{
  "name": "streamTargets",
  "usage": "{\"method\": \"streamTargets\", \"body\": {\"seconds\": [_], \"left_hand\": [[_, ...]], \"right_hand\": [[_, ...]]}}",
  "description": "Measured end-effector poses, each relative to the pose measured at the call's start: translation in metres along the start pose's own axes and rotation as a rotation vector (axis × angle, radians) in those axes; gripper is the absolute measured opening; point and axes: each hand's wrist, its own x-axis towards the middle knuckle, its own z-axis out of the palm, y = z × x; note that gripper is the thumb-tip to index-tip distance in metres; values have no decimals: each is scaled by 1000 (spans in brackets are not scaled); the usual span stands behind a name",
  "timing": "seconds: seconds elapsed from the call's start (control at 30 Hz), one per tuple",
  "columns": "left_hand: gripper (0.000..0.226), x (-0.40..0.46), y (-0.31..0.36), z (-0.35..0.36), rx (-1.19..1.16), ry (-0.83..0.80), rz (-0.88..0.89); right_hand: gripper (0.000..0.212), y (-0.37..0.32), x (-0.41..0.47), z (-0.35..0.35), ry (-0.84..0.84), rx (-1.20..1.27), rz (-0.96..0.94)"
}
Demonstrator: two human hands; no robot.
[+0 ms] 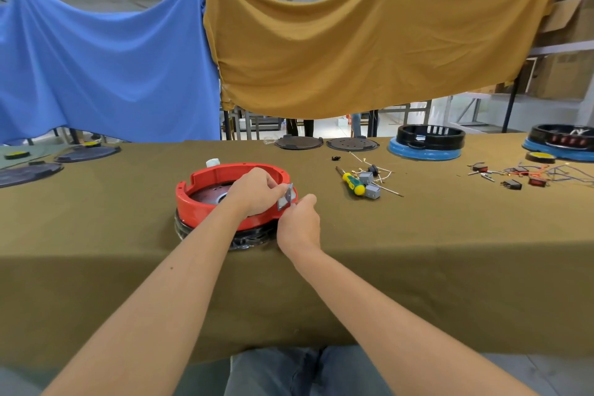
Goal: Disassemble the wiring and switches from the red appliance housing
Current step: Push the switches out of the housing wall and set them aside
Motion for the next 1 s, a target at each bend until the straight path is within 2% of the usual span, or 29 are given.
{"method": "streamTargets", "body": {"seconds": [0.1, 0.2, 0.5, 0.67, 0.87, 0.93, 1.0], "left_hand": [[45, 0, 0, 0, 0, 8, 6], [41, 1, 0, 0, -3, 7, -4], [42, 1, 0, 0, 8, 1, 0], [45, 2, -1, 2, 23, 1, -5], [42, 0, 1, 0, 55, 29, 19], [43, 0, 2, 0, 70, 36, 31], [43, 0, 1, -1, 81, 49, 37]], "right_hand": [[4, 1, -1, -1, -35, -110, -77], [4, 2, 2, -3, -44, -117, -95], [6, -3, -5, 21, 116, 149, 47], [7, -1, -3, 14, 68, 167, 39], [17, 8, 11, -15, -110, -91, 43], [24, 13, 16, -26, -109, -157, -17], [24, 15, 22, -33, -62, -123, -75]]}}
